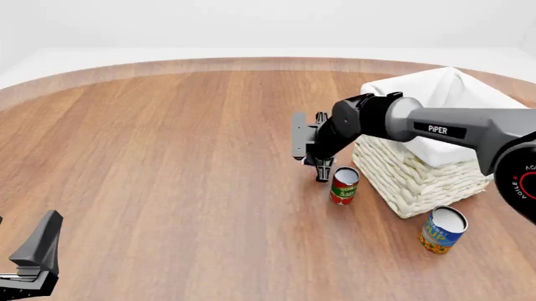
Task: Pick up the alphabet soup and the cream cheese box, and put them in the basket.
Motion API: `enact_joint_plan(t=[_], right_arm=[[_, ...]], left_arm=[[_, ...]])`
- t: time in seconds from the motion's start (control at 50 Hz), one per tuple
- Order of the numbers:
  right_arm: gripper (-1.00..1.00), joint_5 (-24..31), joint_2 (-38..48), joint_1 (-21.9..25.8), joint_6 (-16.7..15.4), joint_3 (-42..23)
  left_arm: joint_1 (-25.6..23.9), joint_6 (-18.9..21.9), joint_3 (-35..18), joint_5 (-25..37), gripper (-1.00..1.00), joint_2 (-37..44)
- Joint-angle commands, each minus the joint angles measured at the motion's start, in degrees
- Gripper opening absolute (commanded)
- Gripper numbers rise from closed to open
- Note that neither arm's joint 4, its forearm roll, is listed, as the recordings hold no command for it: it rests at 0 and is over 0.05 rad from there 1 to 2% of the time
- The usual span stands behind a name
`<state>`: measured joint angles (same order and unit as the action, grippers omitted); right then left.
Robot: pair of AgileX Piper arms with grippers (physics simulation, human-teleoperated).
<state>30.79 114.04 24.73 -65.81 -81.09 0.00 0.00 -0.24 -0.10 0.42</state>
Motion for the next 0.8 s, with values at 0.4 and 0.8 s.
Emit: enact_joint_plan(t=[0.4,0.8], right_arm=[[-1.0,0.5,-5.2,-0.8,-0.6,1.1],[-1.0,0.6,-10.6,1.4,0.6,2.1]], left_arm=[[0.0,0.0,0.0,0.0,1.0,0.0],[0.0,0.0,0.0,0.0,1.0,0.0]])
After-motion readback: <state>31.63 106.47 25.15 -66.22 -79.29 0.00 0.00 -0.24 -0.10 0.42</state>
